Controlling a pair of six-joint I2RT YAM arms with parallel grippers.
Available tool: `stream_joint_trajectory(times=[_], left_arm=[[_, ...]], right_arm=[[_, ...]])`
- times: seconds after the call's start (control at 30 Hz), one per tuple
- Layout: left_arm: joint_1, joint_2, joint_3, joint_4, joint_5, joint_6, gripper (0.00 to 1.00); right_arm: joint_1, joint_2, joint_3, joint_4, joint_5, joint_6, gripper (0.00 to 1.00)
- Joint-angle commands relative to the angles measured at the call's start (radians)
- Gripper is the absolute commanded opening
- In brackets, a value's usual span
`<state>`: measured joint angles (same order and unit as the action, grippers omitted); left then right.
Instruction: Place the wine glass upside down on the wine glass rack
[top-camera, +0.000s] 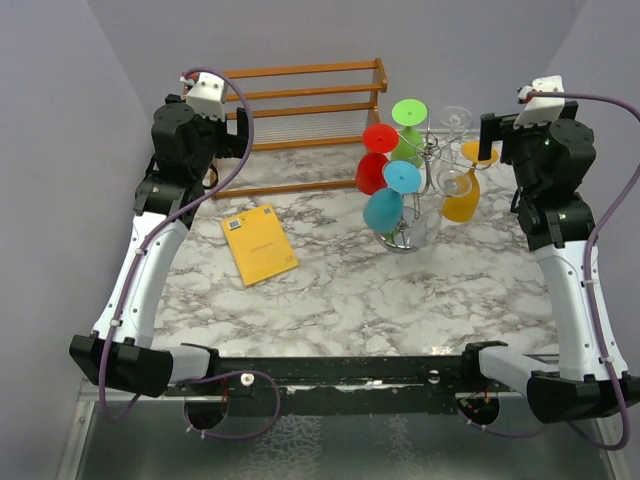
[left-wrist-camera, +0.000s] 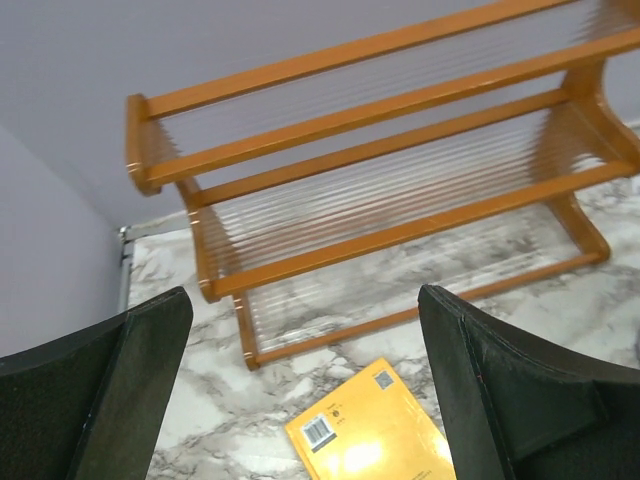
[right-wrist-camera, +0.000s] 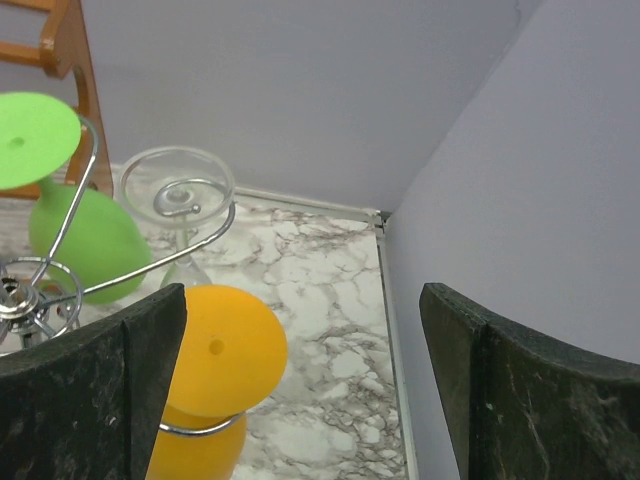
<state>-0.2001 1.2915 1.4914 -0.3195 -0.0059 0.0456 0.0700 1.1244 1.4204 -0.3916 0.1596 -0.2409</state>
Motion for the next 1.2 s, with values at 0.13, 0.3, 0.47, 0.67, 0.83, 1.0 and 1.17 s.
stream_joint_trajectory(times=[0.13,0.3,0.47,0.67,0.83,1.0,1.17], left_arm=[[0.004,-0.085,-0.014,0.060,-0.212,-0.007,0.99],[0.004,-0.121,-0.020,0.042,-0.189,0.018,0.99],[0.007,-0.158,-0.051,0.063,-0.177,0.042,0.99],[0.013,-0.202,-0.113,0.122,-0.182,0.005,0.99],[0.019,-0.249,-0.174,0.129,-0.158,-0.017,0.99],[0.022,-0.296,-0.196,0.085,-0.121,0.023,0.99],[0.038,-0.340,-0.239,0.068,-0.117,0.016,0.99]], right_arm=[[-0.027,-0.045,-0.011,0.127,0.120,0.096,1.00],[-0.035,-0.069,-0.022,0.146,0.149,-0.018,1.00],[-0.035,-0.100,-0.080,0.196,0.180,-0.081,1.00],[-0.036,-0.132,-0.077,0.153,0.181,-0.104,1.00],[-0.035,-0.170,-0.037,0.066,0.143,-0.091,1.00],[-0.036,-0.229,-0.066,-0.001,0.080,-0.069,0.99],[-0.039,-0.295,-0.130,-0.039,0.026,-0.045,1.00]])
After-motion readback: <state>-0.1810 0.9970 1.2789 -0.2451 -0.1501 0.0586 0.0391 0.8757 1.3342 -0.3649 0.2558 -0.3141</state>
